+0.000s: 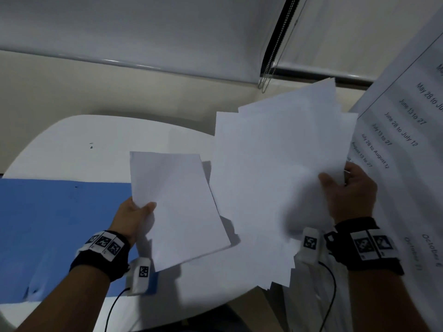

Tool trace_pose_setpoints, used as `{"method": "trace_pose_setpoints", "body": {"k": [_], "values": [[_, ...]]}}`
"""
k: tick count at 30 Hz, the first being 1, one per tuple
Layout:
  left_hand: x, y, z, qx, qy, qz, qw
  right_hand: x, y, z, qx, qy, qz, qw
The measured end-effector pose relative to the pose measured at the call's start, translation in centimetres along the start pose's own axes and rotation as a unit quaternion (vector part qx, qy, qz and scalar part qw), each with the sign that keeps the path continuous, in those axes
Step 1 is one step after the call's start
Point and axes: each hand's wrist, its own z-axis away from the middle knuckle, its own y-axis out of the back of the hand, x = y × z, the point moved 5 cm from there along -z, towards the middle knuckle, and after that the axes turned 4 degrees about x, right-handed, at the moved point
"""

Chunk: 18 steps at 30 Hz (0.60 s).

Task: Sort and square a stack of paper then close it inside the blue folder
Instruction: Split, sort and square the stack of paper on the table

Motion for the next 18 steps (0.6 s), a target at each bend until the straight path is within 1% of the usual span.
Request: {"method": "trace_pose_setpoints", "body": {"k": [4,6,9,11,13,14,16,18], "values": [[-0.6,-0.8,-0.9,-0.007,0.003,-0.062,0.998,-1.1,1.4,-1.6,0.017,0.032,-0.003,0.999],[-1.0,-1.7,-0.9,-0.024,0.005,-0.080,0.996,-1.5,1.5,-2.1,0.011,0.044,-0.010,0.999],[-1.0,-4.1,-0.1,-0.056,0.017,-0.076,0.995,-1.6,0.4,-2.6,-0.010,0.046,-0.022,0.999],[-1.6,-5.5,-0.2,-0.069,0.045,-0.050,0.995,-0.7,-1.2,-2.5,-0.055,0.035,-0.033,0.997],[-2.0,-6.4,0.0,-0.083,0.082,-0.024,0.993,1.5,-3.7,-2.0,-0.127,0.000,-0.041,0.991],[-2.4,-6.6,0.0,-0.090,0.104,-0.006,0.991,2.9,-5.1,-1.4,-0.169,-0.024,-0.039,0.985],[-3.0,-7.0,0.1,-0.086,0.144,0.021,0.986,5.9,-8.1,0.2,-0.242,-0.063,-0.002,0.968],[-3.3,-7.1,0.1,-0.069,0.171,0.031,0.982,8.3,-11.1,2.7,-0.285,-0.109,0.019,0.952]]}}
